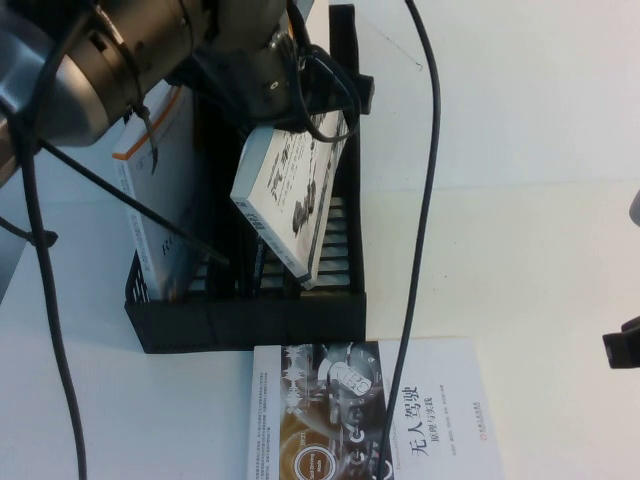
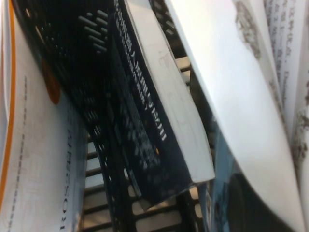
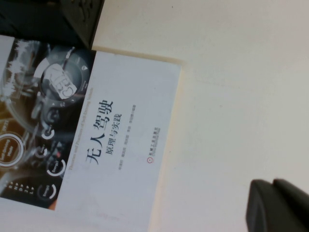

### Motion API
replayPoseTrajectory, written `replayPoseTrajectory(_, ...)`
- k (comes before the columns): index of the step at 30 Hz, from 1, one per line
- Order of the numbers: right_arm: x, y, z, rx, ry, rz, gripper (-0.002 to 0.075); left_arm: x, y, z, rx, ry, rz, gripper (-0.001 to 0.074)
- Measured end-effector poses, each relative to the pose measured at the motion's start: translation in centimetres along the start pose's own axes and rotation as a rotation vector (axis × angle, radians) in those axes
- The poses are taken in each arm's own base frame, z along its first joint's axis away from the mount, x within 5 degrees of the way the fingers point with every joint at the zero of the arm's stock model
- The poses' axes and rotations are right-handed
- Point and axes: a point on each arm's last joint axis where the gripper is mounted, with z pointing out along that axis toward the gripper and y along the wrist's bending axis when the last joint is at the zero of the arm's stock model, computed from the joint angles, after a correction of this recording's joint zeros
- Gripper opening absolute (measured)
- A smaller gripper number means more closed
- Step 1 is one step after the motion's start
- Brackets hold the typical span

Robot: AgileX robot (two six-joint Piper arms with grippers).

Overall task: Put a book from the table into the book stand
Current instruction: Place the book on the book shelf

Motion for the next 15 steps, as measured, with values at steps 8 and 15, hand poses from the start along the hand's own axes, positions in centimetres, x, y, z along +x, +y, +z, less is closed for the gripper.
replayPoseTrajectory(8, 0.0, 0.0, 0.0, 0.0, 0.0, 0.0, -0.0001, -0.2, 1.1, 1.8, -0.038, 0.026, -0.054, 0.0118)
replayPoseTrajectory(15, -0.1, 0.0, 0.0, -0.003, -0.007, 0.0, -0.0001, -0.3, 1.4, 3.2, -0.047, 0.034, -0.096, 0.0118)
